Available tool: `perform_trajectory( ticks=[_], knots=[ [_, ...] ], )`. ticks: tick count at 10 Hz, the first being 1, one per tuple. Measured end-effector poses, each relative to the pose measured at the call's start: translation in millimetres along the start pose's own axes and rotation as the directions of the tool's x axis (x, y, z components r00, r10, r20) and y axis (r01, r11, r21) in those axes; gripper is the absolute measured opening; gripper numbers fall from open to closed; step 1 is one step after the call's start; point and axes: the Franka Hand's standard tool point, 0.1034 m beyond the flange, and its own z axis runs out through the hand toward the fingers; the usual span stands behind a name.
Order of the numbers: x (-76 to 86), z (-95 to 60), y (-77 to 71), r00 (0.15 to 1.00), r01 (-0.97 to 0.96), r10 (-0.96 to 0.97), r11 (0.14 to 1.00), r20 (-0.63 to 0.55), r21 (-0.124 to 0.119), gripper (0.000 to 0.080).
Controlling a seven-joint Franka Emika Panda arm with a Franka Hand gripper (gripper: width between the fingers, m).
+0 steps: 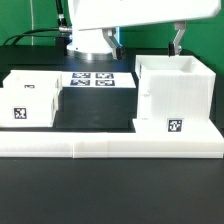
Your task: Assemble drawer
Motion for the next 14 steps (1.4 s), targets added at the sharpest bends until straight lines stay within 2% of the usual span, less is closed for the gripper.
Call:
perform_trajectory(
  ticks=[1, 2, 5, 6, 7, 11, 12, 14],
  knots=[
    [0.4, 0.5, 5.4, 0.995, 0.101, -0.101, 0.995, 0.000, -0.004, 0.0649],
    [-0.3, 1.6, 24.3, 0.987, 0.164, -0.164, 0.986, 0.002, -0.013, 0.0649],
    [-7.1, -1.0, 84.8, 0.989, 0.147, -0.148, 0.987, -0.018, -0.058, 0.0649],
    [-7.7, 2.0, 100.3, 0.988, 0.148, -0.150, 0.987, -0.030, -0.070, 0.0649],
    [-10.0, 9.6, 115.8, 0.987, 0.154, -0.157, 0.985, -0.039, -0.073, 0.0649],
    [-10.6, 10.3, 118.4, 0.981, 0.187, -0.190, 0.980, -0.032, -0.074, 0.0649],
    [-11.3, 10.6, 130.8, 0.973, 0.228, -0.231, 0.971, -0.023, -0.076, 0.0649],
    [-29.9, 25.3, 154.9, 0.963, 0.265, -0.268, 0.959, -0.018, -0.099, 0.0649]
  ],
)
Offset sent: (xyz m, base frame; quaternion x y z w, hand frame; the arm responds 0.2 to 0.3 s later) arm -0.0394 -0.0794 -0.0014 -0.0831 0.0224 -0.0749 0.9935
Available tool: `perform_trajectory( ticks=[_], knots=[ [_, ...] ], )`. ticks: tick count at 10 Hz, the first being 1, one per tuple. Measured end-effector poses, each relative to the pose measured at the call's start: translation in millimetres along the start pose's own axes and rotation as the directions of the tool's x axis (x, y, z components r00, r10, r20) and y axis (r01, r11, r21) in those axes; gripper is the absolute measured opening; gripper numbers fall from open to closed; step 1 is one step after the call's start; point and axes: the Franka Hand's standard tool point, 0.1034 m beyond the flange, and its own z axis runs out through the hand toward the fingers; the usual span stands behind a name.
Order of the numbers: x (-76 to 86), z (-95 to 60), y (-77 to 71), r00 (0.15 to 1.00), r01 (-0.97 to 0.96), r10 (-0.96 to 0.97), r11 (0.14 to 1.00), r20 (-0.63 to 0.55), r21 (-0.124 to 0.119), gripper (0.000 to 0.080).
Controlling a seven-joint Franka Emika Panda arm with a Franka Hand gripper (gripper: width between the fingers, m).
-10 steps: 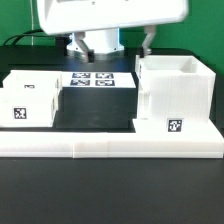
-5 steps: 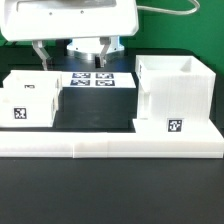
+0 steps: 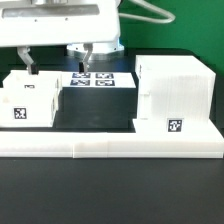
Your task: Assemble drawer
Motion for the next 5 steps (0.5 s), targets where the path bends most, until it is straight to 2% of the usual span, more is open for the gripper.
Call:
perform_trajectory(
  ticks=[3, 4, 5],
  knots=[
    [-24.8, 27.0, 10.8, 1.000, 0.013, -0.012, 1.000, 0.013, -0.029, 0.0649],
    [-28.4, 32.8, 11.6, 1.000, 0.013, -0.013, 0.999, 0.015, -0.035, 0.0649],
    [-25.6, 30.7, 11.4, 1.000, 0.014, -0.014, 0.999, 0.011, -0.035, 0.0649]
  ],
)
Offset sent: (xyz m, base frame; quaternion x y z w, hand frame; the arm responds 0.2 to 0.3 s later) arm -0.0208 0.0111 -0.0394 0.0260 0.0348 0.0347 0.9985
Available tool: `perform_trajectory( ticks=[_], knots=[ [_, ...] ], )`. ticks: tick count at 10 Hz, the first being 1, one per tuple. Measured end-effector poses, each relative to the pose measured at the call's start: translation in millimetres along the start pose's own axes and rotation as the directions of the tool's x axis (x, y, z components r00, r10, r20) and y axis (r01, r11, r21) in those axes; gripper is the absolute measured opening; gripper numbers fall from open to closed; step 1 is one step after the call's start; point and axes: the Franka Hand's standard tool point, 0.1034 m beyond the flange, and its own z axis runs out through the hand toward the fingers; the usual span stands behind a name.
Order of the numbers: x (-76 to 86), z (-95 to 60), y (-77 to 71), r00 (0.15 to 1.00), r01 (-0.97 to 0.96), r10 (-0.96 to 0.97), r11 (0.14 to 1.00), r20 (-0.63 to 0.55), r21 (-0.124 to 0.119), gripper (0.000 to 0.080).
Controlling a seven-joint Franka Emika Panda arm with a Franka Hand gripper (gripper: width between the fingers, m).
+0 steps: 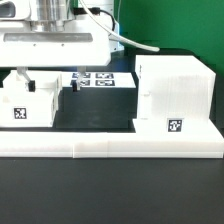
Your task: Assemble drawer
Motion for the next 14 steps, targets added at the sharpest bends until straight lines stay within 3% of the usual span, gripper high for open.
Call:
perform_trajectory(
  ticks=[4, 7, 9, 14],
  knots=[
    [-0.9, 0.5, 2.9, 1.000, 0.011, -0.011, 1.000, 0.012, 0.009, 0.0649],
    [-20.8, 19.4, 10.3, 0.998, 0.062, -0.062, 0.998, 0.029, 0.006, 0.0649],
    [-31.5, 33.4, 13.1, 0.997, 0.069, -0.069, 0.998, 0.023, -0.013, 0.0649],
    [-36.5, 42.8, 10.9, 0.997, 0.076, -0.075, 0.997, 0.032, -0.017, 0.0649]
  ],
)
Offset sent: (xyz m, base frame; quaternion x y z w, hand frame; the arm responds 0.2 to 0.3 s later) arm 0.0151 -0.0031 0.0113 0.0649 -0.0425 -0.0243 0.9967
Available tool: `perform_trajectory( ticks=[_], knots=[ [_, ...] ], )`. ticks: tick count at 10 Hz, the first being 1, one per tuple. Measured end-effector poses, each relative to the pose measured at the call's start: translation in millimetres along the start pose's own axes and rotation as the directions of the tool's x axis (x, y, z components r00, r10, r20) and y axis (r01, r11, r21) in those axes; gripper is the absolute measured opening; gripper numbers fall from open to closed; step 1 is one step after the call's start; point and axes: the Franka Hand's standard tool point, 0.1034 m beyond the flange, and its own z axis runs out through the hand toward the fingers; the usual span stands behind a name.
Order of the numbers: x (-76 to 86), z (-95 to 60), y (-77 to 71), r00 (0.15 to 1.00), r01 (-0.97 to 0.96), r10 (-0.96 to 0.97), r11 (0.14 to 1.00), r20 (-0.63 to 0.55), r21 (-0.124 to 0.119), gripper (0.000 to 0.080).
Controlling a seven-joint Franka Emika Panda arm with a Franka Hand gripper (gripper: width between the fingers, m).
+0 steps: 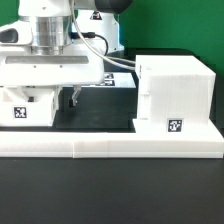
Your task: Assemble drawer
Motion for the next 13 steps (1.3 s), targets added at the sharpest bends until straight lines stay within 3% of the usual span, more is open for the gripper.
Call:
perform_trajectory(
  ticks=[2, 3, 4, 5, 6, 13],
  knots=[
    [1.0, 0.3, -0.3, 1.000, 0.001, -0.001, 1.000, -0.001, 0.000, 0.0374],
    [0.9, 0.3, -0.2, 1.000, 0.001, -0.001, 1.000, -0.001, 0.000, 0.0374],
    [0.9, 0.8, -4.0, 1.000, 0.006, -0.006, 1.000, 0.003, 0.005, 0.0174],
    [1.3, 1.2, -7.9, 1.000, 0.010, -0.010, 1.000, 0.004, 0.009, 0.0174],
    [0.8, 1.2, -7.9, 1.000, 0.008, -0.008, 1.000, 0.004, 0.009, 0.0077],
    [0.7, 1.1, -8.0, 1.000, 0.007, -0.007, 1.000, 0.005, 0.009, 0.0077]
  ],
)
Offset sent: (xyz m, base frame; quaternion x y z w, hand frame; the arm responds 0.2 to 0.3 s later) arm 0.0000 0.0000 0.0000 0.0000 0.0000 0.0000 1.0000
